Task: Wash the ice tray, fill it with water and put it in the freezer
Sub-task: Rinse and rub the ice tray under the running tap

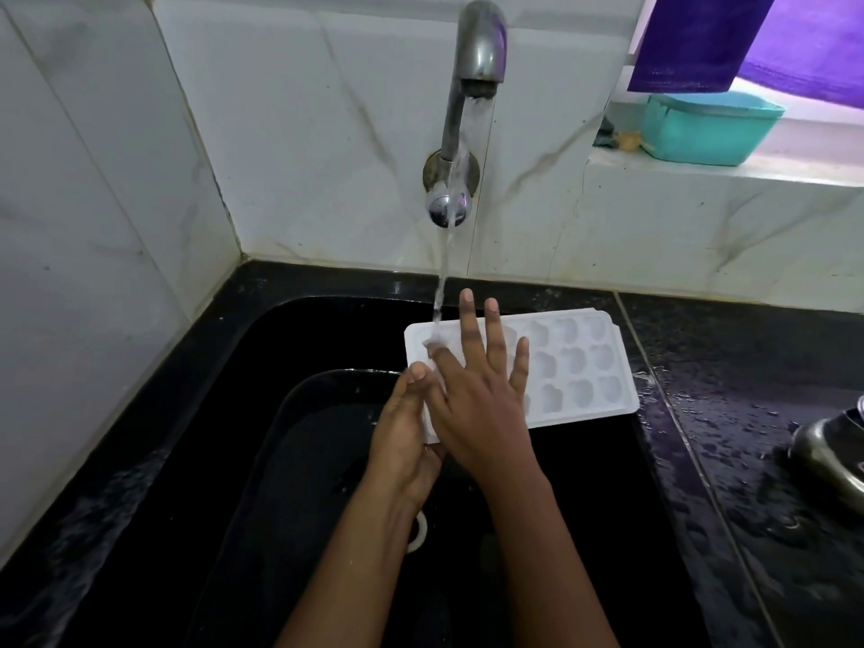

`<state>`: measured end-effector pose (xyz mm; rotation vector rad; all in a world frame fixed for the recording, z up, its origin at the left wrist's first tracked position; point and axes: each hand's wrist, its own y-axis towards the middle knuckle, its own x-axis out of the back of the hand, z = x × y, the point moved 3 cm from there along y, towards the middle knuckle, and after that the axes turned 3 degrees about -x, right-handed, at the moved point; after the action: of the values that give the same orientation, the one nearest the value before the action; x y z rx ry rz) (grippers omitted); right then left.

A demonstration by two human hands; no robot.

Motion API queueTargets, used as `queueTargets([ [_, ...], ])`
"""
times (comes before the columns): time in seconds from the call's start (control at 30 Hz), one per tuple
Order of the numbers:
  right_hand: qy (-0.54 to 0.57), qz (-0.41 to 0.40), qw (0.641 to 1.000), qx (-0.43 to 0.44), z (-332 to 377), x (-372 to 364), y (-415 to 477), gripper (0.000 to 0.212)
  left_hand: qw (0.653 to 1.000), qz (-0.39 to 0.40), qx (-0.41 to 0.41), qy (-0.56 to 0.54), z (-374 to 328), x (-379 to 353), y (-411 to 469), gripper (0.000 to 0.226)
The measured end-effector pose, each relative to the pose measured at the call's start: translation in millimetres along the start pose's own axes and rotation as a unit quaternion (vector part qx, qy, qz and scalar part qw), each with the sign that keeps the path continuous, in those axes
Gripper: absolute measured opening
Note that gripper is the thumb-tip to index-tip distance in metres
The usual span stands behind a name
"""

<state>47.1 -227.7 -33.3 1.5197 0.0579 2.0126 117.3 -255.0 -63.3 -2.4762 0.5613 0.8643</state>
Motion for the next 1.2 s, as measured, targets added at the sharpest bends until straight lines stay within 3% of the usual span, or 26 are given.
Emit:
queueTargets([
  [0.17,-0.022,-0.010,1.000,-0.020,-6,1,2,0.066,1.000,0.000,0.000,0.004,1,2,-1,0.032],
  [0.3,0.007,-0.011,1.000,0.008,9,-8,-2,0.078,1.000,0.000,0.008,0.002,-2,5,-2,0.036],
  [0.43,0.012,-0.021,1.000,-0.008,-9,3,4,0.063,1.000,0.006,0.005,-0.023,2,6,-1,0.035],
  [0.53,0.007,-0.048,0.999,-0.004,5,-5,-4,0.067,0.999,0.013,0.018,-0.028,2,7,-1,0.033],
  [0.67,0.027,-0.018,0.999,0.017,-1,-7,0,0.056,0.999,0.001,0.005,-0.038,0,11,0,0.032],
  [0.77,0.017,-0.055,0.998,-0.024,-7,-4,1,0.052,0.999,0.001,0.017,-0.028,4,7,-1,0.035],
  [0.93,0.073,0.012,0.997,0.036,8,-10,-2,0.056,0.999,-0.020,-0.018,-0.044,-7,21,4,0.034],
  [1.07,0.126,-0.085,0.988,-0.026,-17,8,5,0.048,0.997,-0.027,-0.016,-0.075,-11,29,11,0.040],
  [1.2,0.093,0.012,0.994,-0.052,-11,-4,1,0.066,0.998,-0.024,0.014,-0.060,-8,25,11,0.053],
])
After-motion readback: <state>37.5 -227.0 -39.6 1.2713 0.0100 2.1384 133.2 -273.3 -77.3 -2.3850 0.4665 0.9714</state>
